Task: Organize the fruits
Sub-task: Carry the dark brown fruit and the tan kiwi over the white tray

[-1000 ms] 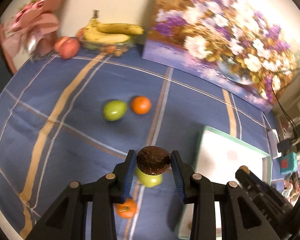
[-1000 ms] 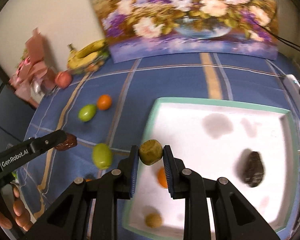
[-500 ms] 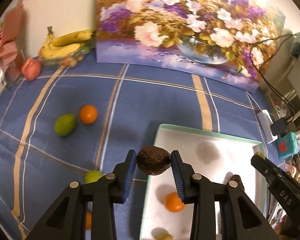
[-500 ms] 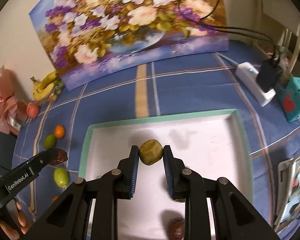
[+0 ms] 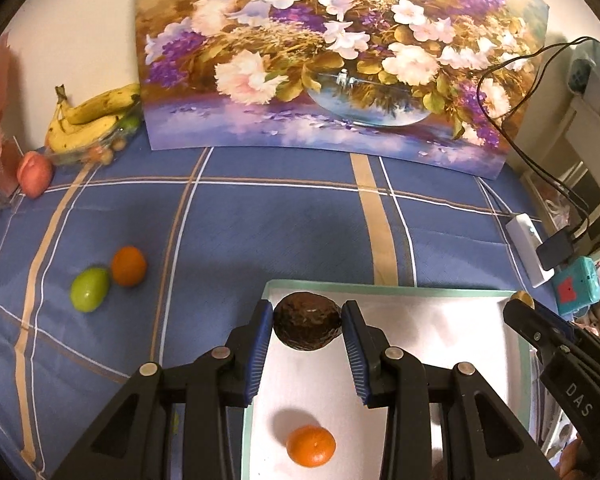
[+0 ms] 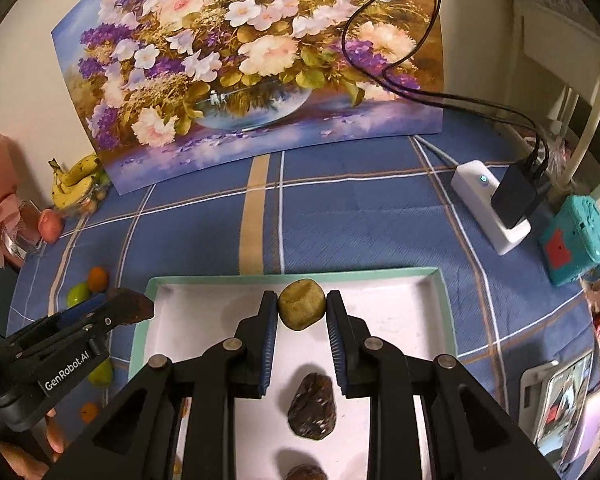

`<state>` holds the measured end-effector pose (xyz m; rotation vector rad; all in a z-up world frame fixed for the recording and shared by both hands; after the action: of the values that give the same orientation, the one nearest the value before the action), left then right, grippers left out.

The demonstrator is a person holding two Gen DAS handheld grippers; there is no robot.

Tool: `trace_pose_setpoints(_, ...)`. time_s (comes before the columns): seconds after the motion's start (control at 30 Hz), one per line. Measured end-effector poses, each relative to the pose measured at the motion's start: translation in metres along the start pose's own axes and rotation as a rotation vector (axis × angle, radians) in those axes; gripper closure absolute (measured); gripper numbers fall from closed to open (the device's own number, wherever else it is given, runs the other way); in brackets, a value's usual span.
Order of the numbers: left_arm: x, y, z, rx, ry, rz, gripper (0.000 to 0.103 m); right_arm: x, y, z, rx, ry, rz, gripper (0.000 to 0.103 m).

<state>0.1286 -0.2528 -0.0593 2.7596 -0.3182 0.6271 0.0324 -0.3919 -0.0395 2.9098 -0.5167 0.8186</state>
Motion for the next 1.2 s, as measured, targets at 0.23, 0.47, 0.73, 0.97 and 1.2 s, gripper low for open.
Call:
trace_pose_setpoints(0.23, 0.002, -0.004, 0.014, 0.014, -0.008, -0.011, 0.065, -0.002, 0.007, 0.015, 0.001, -0.022, -0.004, 0.077)
trace_pose_setpoints(0.47, -0.002, -0.004, 0.017, 0.010, -0.020, -0.020, 0.065, -0.008, 0.008, 0.023, 0.005, -0.036, -0.009, 0.077)
trace_pose_setpoints(0.73, -0.012, -0.002, 0.028, 0.020, -0.052, -0.007, 0.065, -0.013, 0.006, 0.027, 0.010, -0.046, -0.013, 0.077)
trace_pose_setpoints(0.97, -0.021, -0.009, 0.042, 0.057, -0.085, -0.009, 0.065, -0.036, 0.005, 0.056, 0.017, -0.140, -0.024, 0.077)
trace_pose_setpoints(1.2, -0.024, -0.011, 0.047, 0.075, -0.092, -0.012, 0.064, -0.051, 0.005, 0.072, 0.020, -0.196, -0.025, 0.077)
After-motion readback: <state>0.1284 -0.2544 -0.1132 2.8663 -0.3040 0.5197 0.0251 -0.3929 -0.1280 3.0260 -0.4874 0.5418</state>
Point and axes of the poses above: each gripper's, at about its wrist camera, not at the fingertips, and z roughly the way its jaws point, y to its right, x to its top, the point moved 9 cm from there along z, roughly the way its jaws point, and after that the axes turned 14 degrees about -z, right-handed, at the moved point
